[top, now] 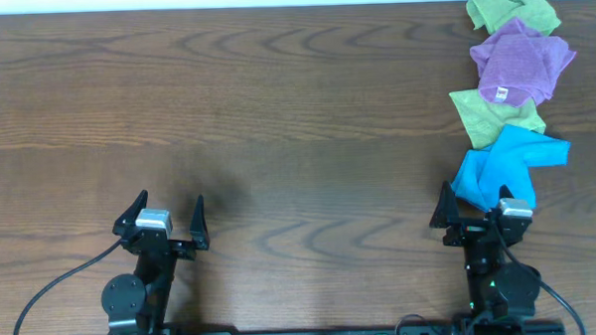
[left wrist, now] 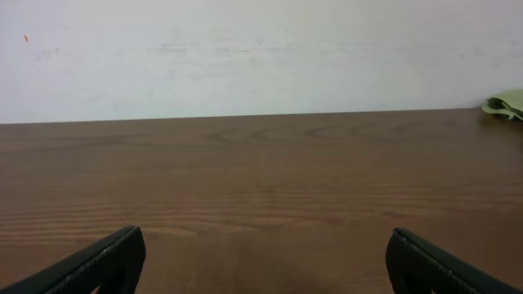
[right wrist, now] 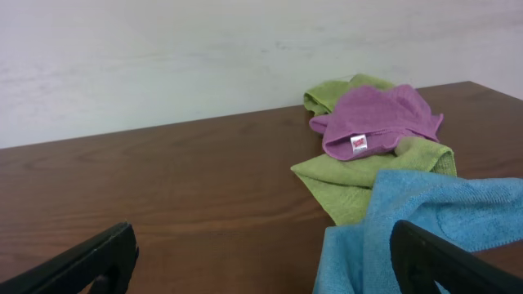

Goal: Fold the cloth

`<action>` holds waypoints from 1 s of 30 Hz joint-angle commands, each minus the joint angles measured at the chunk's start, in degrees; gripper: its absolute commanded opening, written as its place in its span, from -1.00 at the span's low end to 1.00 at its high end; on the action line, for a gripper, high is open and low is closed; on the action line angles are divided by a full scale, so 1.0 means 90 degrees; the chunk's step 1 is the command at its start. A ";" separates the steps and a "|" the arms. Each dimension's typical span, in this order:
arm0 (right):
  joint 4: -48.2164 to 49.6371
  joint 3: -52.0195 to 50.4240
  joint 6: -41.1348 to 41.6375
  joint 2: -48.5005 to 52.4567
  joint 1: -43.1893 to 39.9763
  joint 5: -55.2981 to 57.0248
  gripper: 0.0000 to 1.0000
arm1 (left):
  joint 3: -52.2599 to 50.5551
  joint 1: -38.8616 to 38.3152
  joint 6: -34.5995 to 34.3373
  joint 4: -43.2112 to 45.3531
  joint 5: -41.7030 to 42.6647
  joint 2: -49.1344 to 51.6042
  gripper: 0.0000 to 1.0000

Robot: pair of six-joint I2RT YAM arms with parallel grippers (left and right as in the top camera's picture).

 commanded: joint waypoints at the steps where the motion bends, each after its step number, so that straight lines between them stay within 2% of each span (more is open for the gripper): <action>1: -0.0027 -0.0010 0.0112 -0.0010 -0.0051 -0.0044 0.99 | -0.0124 -0.0022 0.0092 -0.0228 0.0260 -0.0007 0.91; 3: 0.0078 -0.0010 0.0109 -0.0010 -0.0051 0.0027 0.98 | -0.0124 -0.0022 0.0092 -0.0228 0.0260 -0.0007 0.91; 9: 0.1732 0.0005 0.0194 -0.0007 -0.0092 0.0845 0.98 | -0.0124 -0.0022 0.0092 -0.0228 0.0260 -0.0007 0.91; 15: 0.1841 0.0559 0.0367 0.0716 -0.0763 0.1124 0.99 | -0.0124 -0.0022 0.0092 -0.0228 0.0260 -0.0007 0.91; 19: 0.2217 0.1457 0.0374 0.2545 -0.1440 0.0707 0.99 | -0.0124 -0.0022 0.0092 -0.0228 0.0260 -0.0007 0.91; 22: 0.2368 0.2443 0.0376 0.4478 -0.1916 -0.0102 0.99 | -0.0124 -0.0022 0.0092 -0.0228 0.0260 -0.0007 0.91; 30: 0.2339 0.4653 0.0131 0.7961 -0.2025 -0.0209 0.98 | -0.0124 -0.0022 0.0092 -0.0228 0.0262 -0.0007 0.91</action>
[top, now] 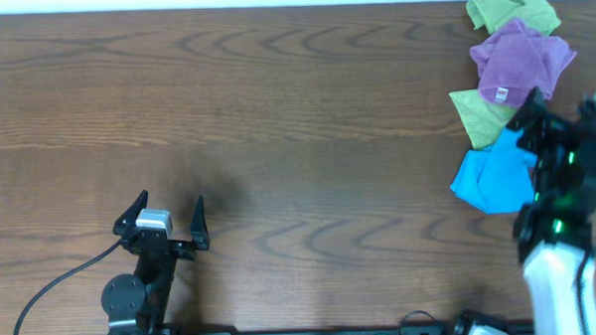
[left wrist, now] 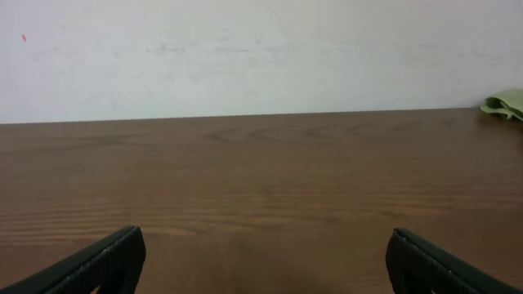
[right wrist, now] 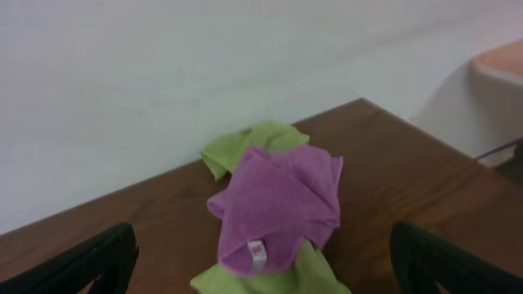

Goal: Fold the cloth
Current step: 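Reach the right gripper to the green cloth under the purple cloth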

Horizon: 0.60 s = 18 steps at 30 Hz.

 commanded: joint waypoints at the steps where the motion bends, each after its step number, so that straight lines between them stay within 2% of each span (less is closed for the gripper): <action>1: -0.0034 0.0765 -0.0109 0.1047 -0.0085 -0.0160 0.98 | -0.0126 -0.0022 0.0090 -0.0228 0.0238 -0.0012 0.91; 8: -0.0539 0.1775 -0.0107 0.2917 -0.0228 -0.0160 0.98 | -0.0126 -0.0022 0.0090 -0.0228 0.0238 -0.0012 0.91; 14: -0.0797 0.1936 -0.0036 0.3572 -0.0342 -0.0240 0.96 | -0.0126 -0.0022 0.0090 -0.0231 0.0238 -0.0012 0.91; 16: -0.0848 0.1936 -0.0036 0.3636 -0.0342 -0.0282 0.89 | -0.0126 -0.0022 0.0090 -0.0228 0.0238 -0.0012 0.91; 17: -0.0916 0.1936 -0.0039 0.3643 -0.0347 -0.0282 0.77 | -0.0126 -0.0022 0.0090 -0.0228 0.0238 -0.0012 0.91; 18: -0.0993 0.1936 -0.0053 0.3648 -0.0355 -0.0277 0.49 | -0.0126 -0.0022 0.0090 -0.0228 0.0238 -0.0012 0.91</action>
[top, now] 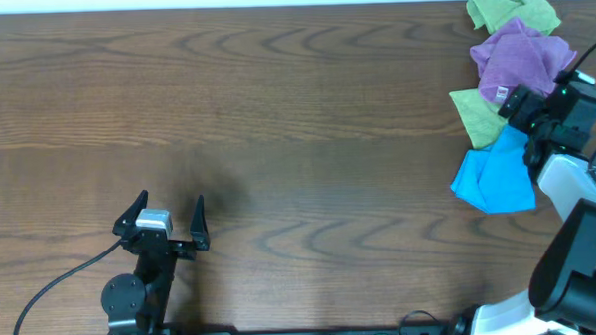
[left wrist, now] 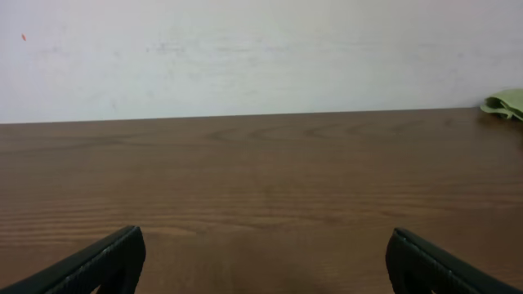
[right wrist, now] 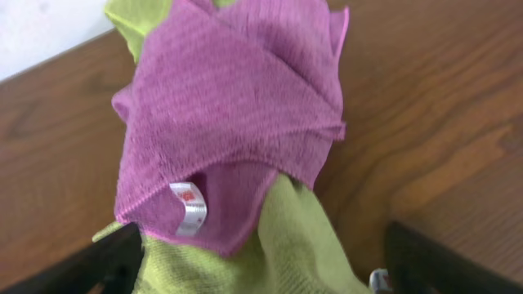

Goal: Fold the cloth
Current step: 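Reach the right gripper to the green cloth under the purple cloth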

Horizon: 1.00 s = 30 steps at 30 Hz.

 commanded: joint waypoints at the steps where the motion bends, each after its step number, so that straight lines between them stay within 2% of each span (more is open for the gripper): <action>1: -0.0131 0.0165 0.0000 0.0012 -0.0083 -0.0092 0.33 | -0.0126 -0.0022 0.0090 -0.0228 0.0236 -0.0012 0.91; 7: -0.0304 0.0165 -0.0041 0.0012 -0.0202 -0.0095 -0.85 | -0.0126 -0.0022 0.0090 -0.0228 0.0236 -0.0012 0.91; 8: -0.0328 0.0165 -0.0041 0.0012 -0.0221 -0.0090 -0.97 | -0.0126 -0.0022 0.0090 -0.0228 0.0236 -0.0012 0.91; 15: -0.0420 0.0223 -0.0017 -0.0070 -0.0282 -0.0124 -0.96 | -0.0126 -0.0022 0.0090 -0.0228 0.0238 -0.0012 0.91; 16: -0.0440 0.0250 -0.0017 -0.0112 -0.0282 -0.0124 -0.36 | -0.0126 -0.0022 0.0090 -0.0228 0.0236 -0.0012 0.91; 17: -0.0457 0.0277 -0.0017 -0.0151 -0.0282 -0.0126 -0.06 | -0.0126 -0.0022 0.0090 -0.0228 0.0236 -0.0012 0.91; 19: -0.0508 0.0299 -0.0017 -0.0209 -0.0282 -0.0121 0.04 | -0.0126 -0.0022 0.0090 -0.0228 0.0238 -0.0012 0.91; 20: -0.0554 0.0299 -0.0022 -0.0216 -0.0296 -0.0114 0.28 | -0.0126 -0.0022 0.0090 -0.0228 0.0236 -0.0012 0.91; 21: -0.0627 0.0299 -0.0019 -0.0216 -0.0328 -0.0117 0.33 | -0.0126 -0.0022 0.0090 -0.0228 0.0236 -0.0012 0.91; 23: -0.0843 0.0296 -0.0022 -0.0216 -0.0381 -0.0114 0.37 | -0.0126 -0.0022 0.0090 -0.0228 0.0236 -0.0012 0.91; 25: -0.0984 0.0296 -0.0022 -0.0214 -0.0435 -0.0117 0.31 | -0.0126 -0.0022 0.0090 -0.0228 0.0238 -0.0012 0.91; 28: -0.1069 0.0296 -0.0068 -0.0209 -0.0498 -0.0117 0.08 | -0.0126 -0.0022 0.0090 -0.0228 0.0236 -0.0012 0.91; 30: -0.1076 0.0294 -0.0175 -0.0158 -0.0515 -0.0117 0.01 | -0.0126 -0.0022 0.0090 -0.0228 0.0238 -0.0012 0.91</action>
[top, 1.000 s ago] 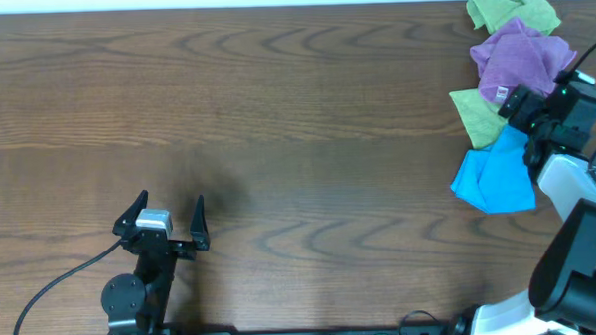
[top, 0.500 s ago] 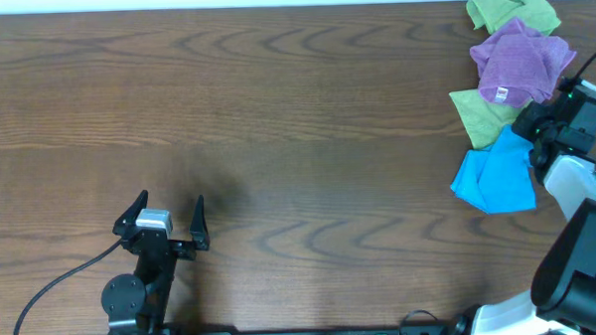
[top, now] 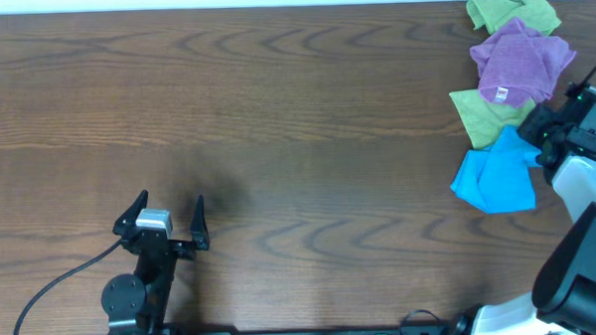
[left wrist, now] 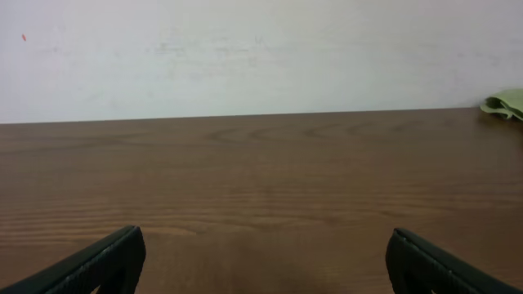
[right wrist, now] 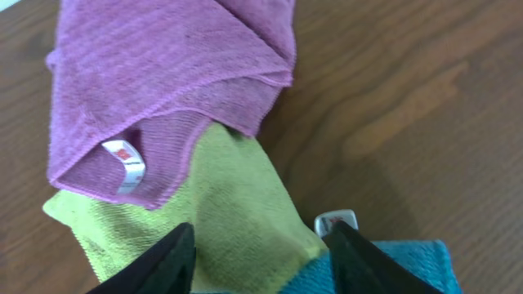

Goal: Fold the cloth
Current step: 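Reach the right gripper to the green cloth under the purple cloth, then grasp the green cloth corner and pull it left onto the table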

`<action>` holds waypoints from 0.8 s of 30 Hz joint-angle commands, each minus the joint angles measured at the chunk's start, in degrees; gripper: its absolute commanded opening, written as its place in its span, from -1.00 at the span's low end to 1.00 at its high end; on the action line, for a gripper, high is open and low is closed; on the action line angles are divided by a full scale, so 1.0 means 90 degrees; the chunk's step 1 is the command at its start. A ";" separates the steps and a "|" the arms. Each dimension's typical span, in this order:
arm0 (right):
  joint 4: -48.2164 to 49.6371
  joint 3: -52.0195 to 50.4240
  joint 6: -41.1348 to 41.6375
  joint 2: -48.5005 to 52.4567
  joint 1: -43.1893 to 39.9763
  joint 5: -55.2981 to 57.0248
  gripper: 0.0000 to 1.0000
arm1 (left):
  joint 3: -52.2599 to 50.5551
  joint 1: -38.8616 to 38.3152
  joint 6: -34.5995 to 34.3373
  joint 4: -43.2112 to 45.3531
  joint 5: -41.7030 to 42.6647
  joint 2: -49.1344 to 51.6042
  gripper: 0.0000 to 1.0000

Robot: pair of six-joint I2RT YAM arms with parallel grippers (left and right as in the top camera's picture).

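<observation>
Several cloths lie in a pile at the table's far right: a lime green one (top: 514,11), a purple one (top: 520,60) with a white tag (right wrist: 122,157), a second lime green one (top: 483,116) and a blue one (top: 495,178). My right gripper (top: 560,133) is low over the pile. Its jaws are open but drawn partway in, straddling the corner of the lower green cloth (right wrist: 237,220) where it meets the blue cloth (right wrist: 384,273). My left gripper (top: 171,224) rests open at the near left, nothing between its fingers (left wrist: 98,261).
A small white tag (right wrist: 335,221) lies on the wood beside the blue cloth. The table's right edge runs close to the pile. Bare wooden tabletop (top: 297,138) spreads across the middle and left. A white wall (left wrist: 261,49) stands behind the table.
My right gripper has shifted from over the purple cloth toward the lower green cloth's corner, closer to it. Its jaws stand nearer together. The left arm has not moved.
My right gripper rested open at the near edge, just behind the blue cloth. Then it was raised over the pile, facing the wall. Then it looked down on the purple cloth, and now it straddles the green cloth's corner. The left gripper stayed parked.
</observation>
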 commanded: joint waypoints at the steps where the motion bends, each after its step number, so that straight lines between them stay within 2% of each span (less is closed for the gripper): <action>1: 0.0007 0.0119 -0.0131 -0.0041 -0.0058 -0.0017 -0.06 | -0.0126 -0.0022 0.0090 -0.0231 0.0236 -0.0012 0.91; 4: 0.0056 0.0121 -0.0126 -0.0005 -0.0056 -0.0044 -0.46 | -0.0126 -0.0022 0.0090 -0.0231 0.0236 -0.0012 0.91; 6: 0.0097 0.0119 -0.0129 -0.0002 -0.0056 -0.0044 -0.82 | -0.0126 -0.0022 0.0090 -0.0231 0.0236 -0.0012 0.91; 8: 0.0134 0.0121 -0.0129 0.0002 -0.0056 -0.0044 -0.97 | -0.0126 -0.0022 0.0090 -0.0228 0.0236 -0.0012 0.92; 11: 0.0284 0.0121 -0.0126 0.0002 -0.0056 -0.0216 -0.97 | -0.0126 -0.0022 0.0090 -0.0228 0.0236 -0.0012 0.91; 14: 0.0690 0.0240 -0.0034 -0.0005 -0.0051 -0.0916 -0.97 | -0.0126 -0.0022 0.0090 -0.0228 0.0236 -0.0012 0.91; 20: 0.0714 0.1086 0.0240 -0.0005 0.0092 -0.2596 -0.97 | -0.0126 -0.0022 0.0090 -0.0228 0.0236 -0.0012 0.91; 24: 0.0712 0.1911 0.0236 -0.0005 0.0593 -0.3347 -0.97 | -0.0126 -0.0022 0.0090 -0.0228 0.0236 -0.0012 0.91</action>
